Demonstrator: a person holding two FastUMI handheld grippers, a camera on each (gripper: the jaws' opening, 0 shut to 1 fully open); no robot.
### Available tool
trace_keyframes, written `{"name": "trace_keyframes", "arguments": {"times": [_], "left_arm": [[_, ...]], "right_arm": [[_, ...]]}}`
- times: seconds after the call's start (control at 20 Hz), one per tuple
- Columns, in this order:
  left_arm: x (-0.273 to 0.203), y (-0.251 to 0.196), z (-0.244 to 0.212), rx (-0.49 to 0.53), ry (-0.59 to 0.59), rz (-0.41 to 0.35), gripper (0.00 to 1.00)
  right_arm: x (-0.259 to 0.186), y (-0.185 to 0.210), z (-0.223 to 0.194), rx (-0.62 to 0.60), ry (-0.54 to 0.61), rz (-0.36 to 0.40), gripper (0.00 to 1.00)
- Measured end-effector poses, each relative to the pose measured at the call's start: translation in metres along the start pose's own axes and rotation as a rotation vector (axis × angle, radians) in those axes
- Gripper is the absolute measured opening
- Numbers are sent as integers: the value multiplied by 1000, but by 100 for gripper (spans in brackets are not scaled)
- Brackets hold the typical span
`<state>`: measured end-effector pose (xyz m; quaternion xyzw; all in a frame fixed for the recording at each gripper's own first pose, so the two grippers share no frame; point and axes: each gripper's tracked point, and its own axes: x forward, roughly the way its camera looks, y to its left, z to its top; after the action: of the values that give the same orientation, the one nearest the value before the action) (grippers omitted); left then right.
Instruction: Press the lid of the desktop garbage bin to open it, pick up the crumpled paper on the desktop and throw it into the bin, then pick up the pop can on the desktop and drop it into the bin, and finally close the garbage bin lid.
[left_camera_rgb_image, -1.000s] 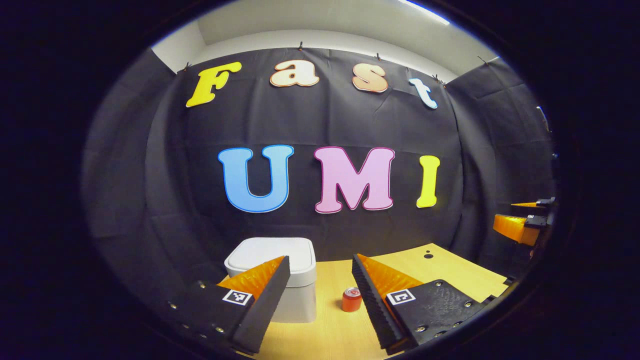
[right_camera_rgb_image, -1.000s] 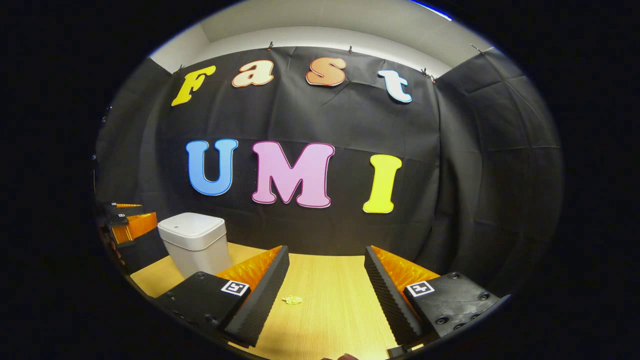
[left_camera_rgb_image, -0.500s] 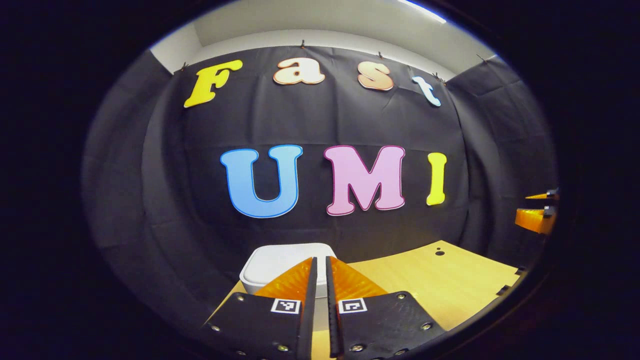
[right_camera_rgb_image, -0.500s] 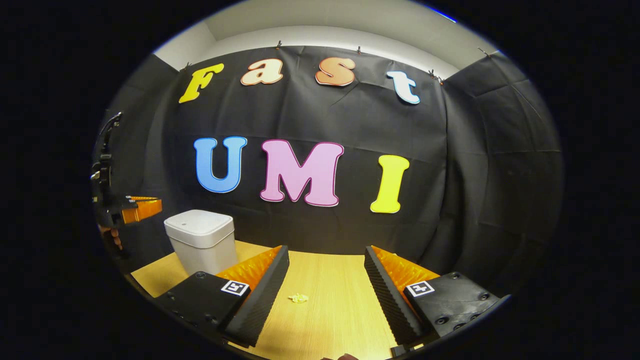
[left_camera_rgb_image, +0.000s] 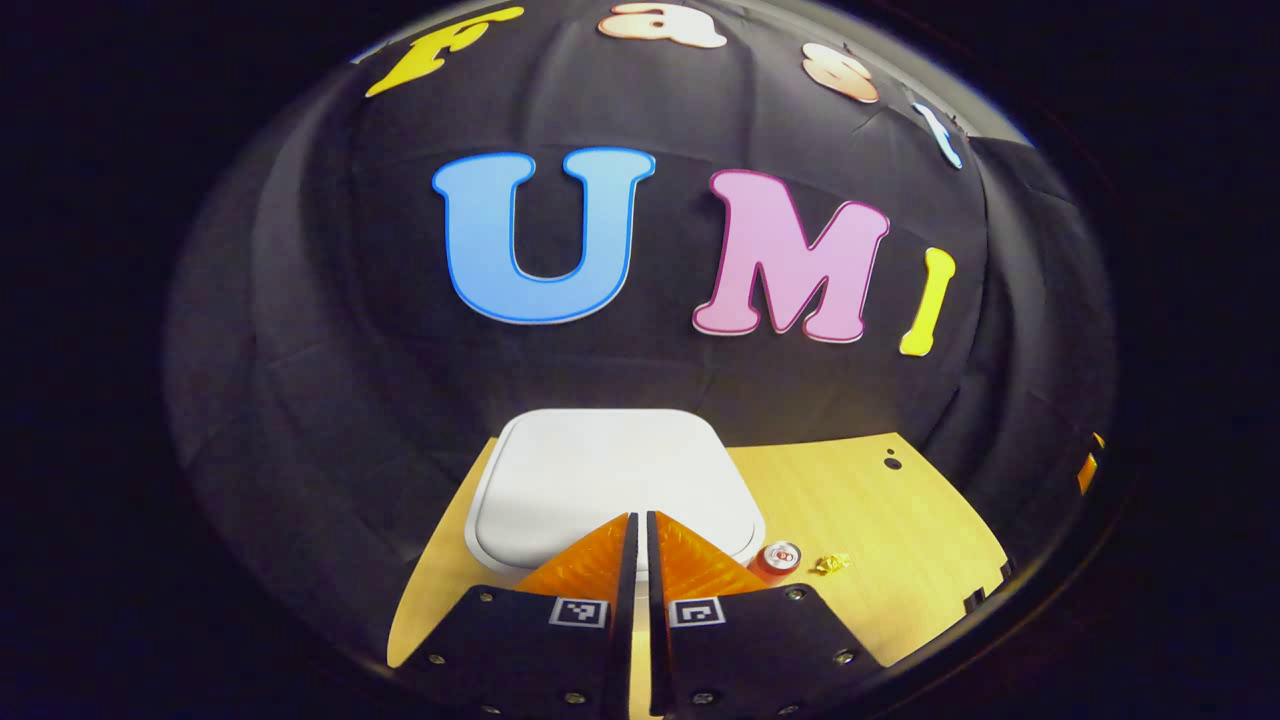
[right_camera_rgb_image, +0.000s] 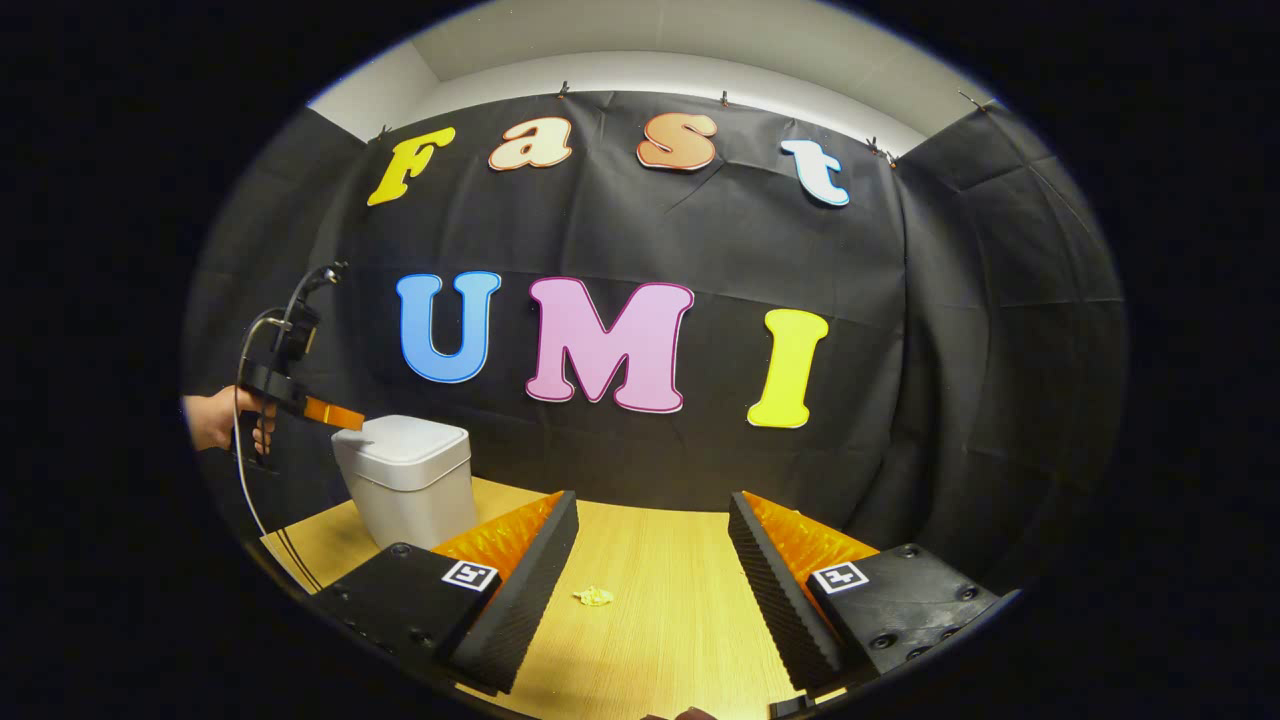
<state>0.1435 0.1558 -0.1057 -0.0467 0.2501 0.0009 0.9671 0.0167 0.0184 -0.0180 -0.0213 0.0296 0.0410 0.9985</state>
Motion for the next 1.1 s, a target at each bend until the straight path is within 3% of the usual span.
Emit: {"name": "trace_keyframes", "arguments": {"times": [0.15,0.35,0.5,0.8,1.1], "left_arm": [[9,3,-29,4,132,25,8],[16,13,-21,42,139,93,8],[15,10,-12,103,107,87,8],[31,18,-11,88,121,150,8],[31,17,-11,77,121,153,8]], "right_arm": [[19,-7,-7,36,29,21,98],[41,-14,-13,40,44,53,98],[54,-22,-21,39,57,70,98],[74,-27,-26,60,71,82,98],[83,-13,-26,56,69,115,98]]}}
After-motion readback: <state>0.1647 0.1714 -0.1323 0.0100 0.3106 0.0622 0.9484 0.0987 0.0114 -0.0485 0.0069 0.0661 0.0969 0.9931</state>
